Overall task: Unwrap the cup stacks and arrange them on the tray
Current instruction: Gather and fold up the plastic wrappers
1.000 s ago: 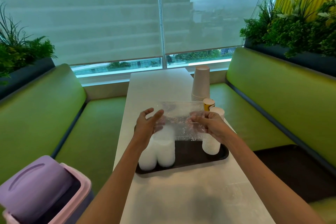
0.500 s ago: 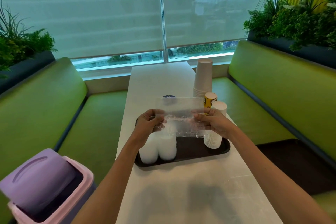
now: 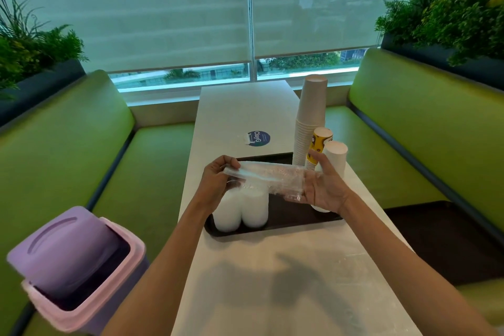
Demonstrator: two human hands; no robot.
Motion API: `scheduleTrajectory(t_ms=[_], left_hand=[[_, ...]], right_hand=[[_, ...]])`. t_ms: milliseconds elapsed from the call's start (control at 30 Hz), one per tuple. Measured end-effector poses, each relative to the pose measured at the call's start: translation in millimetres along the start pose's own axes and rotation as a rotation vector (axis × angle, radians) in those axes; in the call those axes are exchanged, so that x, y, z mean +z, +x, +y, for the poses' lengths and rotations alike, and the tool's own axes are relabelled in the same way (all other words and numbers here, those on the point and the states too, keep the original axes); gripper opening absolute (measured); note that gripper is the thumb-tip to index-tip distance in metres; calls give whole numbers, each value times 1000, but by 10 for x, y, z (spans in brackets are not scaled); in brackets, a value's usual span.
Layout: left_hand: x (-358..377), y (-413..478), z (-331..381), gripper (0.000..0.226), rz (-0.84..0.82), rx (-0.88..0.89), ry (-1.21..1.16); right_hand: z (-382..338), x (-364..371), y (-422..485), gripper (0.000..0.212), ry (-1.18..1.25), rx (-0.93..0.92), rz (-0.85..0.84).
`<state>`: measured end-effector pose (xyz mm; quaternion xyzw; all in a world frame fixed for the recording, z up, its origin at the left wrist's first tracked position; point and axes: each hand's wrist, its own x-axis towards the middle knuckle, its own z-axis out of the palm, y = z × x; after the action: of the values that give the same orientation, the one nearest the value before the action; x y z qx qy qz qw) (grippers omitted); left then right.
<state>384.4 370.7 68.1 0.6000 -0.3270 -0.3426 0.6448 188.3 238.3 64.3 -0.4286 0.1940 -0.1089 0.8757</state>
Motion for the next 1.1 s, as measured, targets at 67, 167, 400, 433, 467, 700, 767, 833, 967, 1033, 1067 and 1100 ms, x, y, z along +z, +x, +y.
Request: scheduleTrajectory(t_ms=[67,167,400,433,467,700,767,833,967,1033,1067,1100], left_hand=[[-42,-14,-17,38,0,29,14],[-141,-41,-27,41,-32,45,-17],[-608,-158,-21,25,-59,-95,-398],[-677,-158,-32,28,-61,-116,-346],[-752,-163,-48,33,-66,-131,-241],[-1177,-342,-222,43,-209,-158,357],[-1332,-398,-341,25,-189,-142,385],[-1493,-478,-438,16,-134,-128,408],[-1829,-636,-606,20,4,-140,440],[-1995,-706,-702,19,41,-161,551],[-2100,-731,-765,16,65,-171,632],[-2193,-756,-806,14,102,-172,715]], right_hand=[[45,124,47,71,-33,4,79],[56,214,145,20,-256,-37,217],[-64,364,359,9,-793,-125,144],[-80,421,381,11,-856,-125,116],[-91,489,416,11,-912,-115,88],[55,966,845,14,-1126,-81,-43],[156,1137,980,16,-1140,-80,-57],[275,1300,1128,16,-1169,-116,-47],[571,1552,1496,13,-1254,-181,8],[756,1712,1653,10,-1347,-197,-7],[875,1813,1743,10,-1395,-210,-32],[988,1918,1821,8,-1447,-232,-51]])
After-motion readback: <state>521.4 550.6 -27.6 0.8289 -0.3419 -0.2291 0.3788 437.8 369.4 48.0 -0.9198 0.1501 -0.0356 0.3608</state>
